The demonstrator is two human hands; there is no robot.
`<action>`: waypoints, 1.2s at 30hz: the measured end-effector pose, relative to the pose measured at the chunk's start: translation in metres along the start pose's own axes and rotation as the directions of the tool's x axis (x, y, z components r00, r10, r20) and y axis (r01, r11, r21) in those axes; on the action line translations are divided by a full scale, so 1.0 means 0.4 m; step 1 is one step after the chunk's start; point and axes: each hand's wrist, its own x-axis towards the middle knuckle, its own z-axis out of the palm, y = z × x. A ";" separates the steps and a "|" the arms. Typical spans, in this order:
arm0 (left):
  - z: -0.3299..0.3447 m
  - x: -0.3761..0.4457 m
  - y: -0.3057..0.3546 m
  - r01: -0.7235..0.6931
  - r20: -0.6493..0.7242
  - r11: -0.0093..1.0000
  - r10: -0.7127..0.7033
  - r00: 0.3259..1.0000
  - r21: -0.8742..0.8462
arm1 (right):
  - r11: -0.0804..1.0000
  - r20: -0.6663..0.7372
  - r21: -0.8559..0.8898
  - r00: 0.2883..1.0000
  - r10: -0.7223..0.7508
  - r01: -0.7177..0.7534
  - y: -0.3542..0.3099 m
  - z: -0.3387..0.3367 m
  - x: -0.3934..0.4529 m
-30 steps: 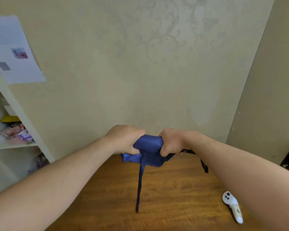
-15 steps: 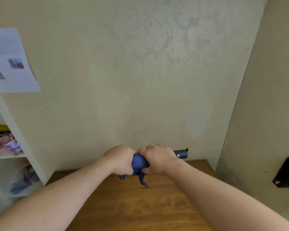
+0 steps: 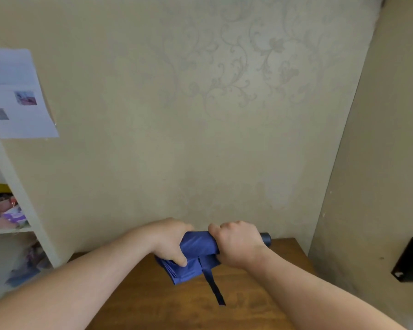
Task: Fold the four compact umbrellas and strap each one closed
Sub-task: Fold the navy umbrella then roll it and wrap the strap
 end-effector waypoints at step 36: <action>0.058 0.018 -0.020 0.024 -0.425 0.922 0.155 0.892 0.387 | 0.978 0.136 0.137 0.981 0.136 -0.155 -0.015 -0.028 0.049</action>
